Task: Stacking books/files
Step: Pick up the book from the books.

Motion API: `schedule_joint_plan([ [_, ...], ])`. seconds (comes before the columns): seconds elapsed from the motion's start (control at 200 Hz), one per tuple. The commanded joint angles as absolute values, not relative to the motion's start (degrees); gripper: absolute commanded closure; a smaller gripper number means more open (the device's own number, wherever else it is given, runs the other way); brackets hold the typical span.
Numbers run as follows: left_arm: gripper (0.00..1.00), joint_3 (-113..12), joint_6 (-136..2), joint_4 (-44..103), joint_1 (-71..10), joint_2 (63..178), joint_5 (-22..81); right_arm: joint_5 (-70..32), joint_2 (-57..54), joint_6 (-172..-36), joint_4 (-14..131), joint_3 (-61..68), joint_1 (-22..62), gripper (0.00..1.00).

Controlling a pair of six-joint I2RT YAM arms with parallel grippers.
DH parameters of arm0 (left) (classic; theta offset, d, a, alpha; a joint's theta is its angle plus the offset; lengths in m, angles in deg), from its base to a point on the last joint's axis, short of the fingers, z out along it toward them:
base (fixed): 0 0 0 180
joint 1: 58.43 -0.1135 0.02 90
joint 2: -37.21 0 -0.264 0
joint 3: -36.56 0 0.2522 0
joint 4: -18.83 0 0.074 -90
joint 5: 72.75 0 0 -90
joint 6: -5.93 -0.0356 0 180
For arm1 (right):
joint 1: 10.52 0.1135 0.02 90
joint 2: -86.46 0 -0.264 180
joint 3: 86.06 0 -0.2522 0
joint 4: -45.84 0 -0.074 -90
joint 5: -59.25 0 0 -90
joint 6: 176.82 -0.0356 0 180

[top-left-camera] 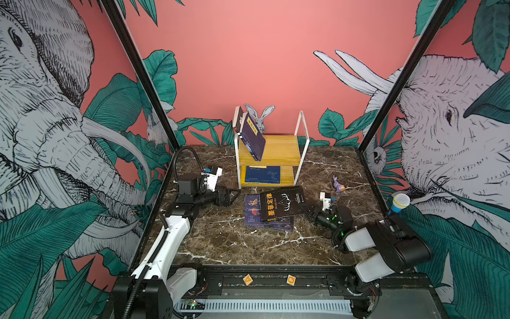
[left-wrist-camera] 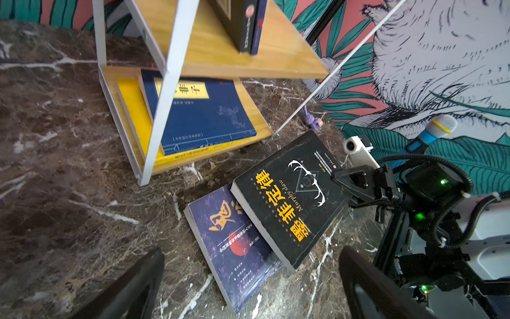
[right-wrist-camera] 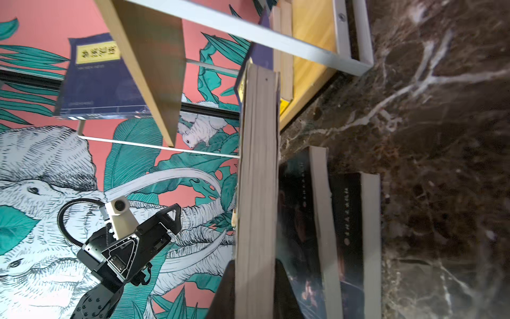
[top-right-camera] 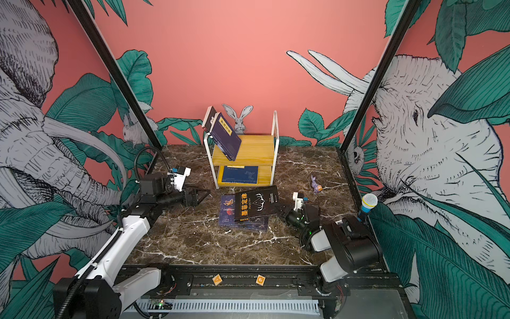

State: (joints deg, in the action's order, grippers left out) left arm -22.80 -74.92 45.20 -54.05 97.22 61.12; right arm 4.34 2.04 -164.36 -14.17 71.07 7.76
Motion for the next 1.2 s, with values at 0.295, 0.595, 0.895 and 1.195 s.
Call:
schedule_joint_plan([
  [0.295, 0.06, -40.04, -67.41, 56.19, -54.57, 98.39, 58.34, -2.30, 31.95, -168.04, 5.53, 63.37, 11.07, 0.96],
  [0.595, 0.10, -45.23, -48.78, 38.83, -52.78, 104.21, 68.28, -12.56, 36.02, -169.72, 3.00, 57.42, 13.55, 1.00],
  [0.895, 0.10, -51.69, -37.48, 27.15, -45.14, 112.51, 69.21, -19.76, 28.55, -170.44, -8.53, 51.46, 17.20, 1.00],
  [1.195, 0.11, -55.10, -40.37, 30.72, -40.84, 117.55, 67.35, -20.13, 25.30, -170.85, -9.95, 48.03, 18.51, 1.00],
])
